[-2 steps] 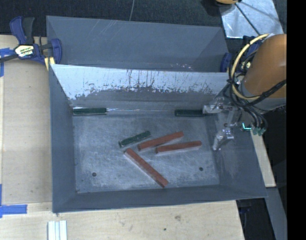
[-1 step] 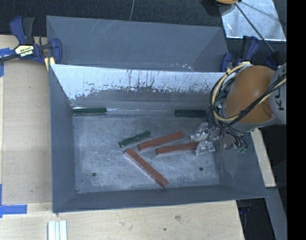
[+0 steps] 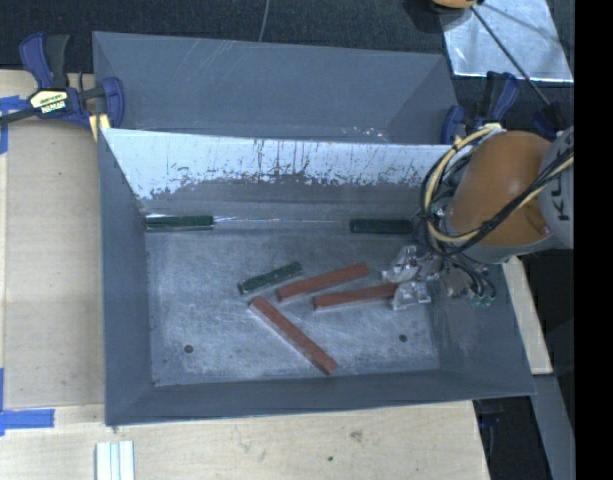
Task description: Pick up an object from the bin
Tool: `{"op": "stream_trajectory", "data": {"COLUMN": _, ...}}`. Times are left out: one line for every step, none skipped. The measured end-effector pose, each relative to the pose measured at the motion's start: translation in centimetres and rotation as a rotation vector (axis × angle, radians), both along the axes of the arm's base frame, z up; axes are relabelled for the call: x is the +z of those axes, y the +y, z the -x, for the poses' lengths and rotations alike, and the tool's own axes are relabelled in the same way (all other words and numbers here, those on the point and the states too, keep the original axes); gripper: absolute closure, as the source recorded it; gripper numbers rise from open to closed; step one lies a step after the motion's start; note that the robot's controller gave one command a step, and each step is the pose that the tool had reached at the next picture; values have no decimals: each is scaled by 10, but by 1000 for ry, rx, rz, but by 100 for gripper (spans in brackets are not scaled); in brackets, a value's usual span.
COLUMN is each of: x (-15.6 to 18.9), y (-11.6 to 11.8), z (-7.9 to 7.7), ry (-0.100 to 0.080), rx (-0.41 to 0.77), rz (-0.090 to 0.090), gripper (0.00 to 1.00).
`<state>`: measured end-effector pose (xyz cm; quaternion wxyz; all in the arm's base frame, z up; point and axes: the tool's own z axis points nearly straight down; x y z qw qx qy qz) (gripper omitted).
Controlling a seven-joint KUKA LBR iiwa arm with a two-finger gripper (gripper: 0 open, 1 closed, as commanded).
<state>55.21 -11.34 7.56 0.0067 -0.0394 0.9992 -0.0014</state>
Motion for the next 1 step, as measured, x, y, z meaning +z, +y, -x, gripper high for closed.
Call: {"op": "stream_trajectory", "data": {"x": 138, "y": -7, "z": 5, "ry": 9, "rx": 43, "rz": -1, "gripper": 100}}
